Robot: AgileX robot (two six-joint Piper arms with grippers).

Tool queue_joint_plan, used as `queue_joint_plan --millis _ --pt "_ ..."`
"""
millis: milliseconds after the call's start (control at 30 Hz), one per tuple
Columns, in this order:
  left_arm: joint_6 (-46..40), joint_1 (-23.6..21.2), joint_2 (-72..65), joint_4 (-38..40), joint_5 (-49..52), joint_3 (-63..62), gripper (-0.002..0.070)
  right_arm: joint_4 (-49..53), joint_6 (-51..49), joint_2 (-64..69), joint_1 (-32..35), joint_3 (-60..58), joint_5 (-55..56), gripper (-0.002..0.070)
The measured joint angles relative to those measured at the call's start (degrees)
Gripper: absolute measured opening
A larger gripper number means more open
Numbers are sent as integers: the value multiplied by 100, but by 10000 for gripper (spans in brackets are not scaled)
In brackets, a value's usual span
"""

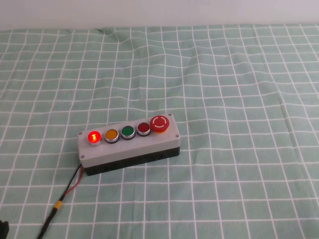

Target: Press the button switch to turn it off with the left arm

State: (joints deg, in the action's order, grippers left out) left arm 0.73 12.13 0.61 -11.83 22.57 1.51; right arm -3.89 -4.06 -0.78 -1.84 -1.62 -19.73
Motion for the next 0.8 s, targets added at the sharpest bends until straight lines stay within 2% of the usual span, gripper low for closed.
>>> queue_joint_plan --millis 167,467,800 --pt "0 0 0 9 0 0 -3 0 0 0 0 0 0 -16" --pt "-9 0 0 511 -32 0 -3 0 0 0 0 0 0 -16" --pt "-9 0 0 569 -35 0 -3 0 0 0 0 0 0 -16"
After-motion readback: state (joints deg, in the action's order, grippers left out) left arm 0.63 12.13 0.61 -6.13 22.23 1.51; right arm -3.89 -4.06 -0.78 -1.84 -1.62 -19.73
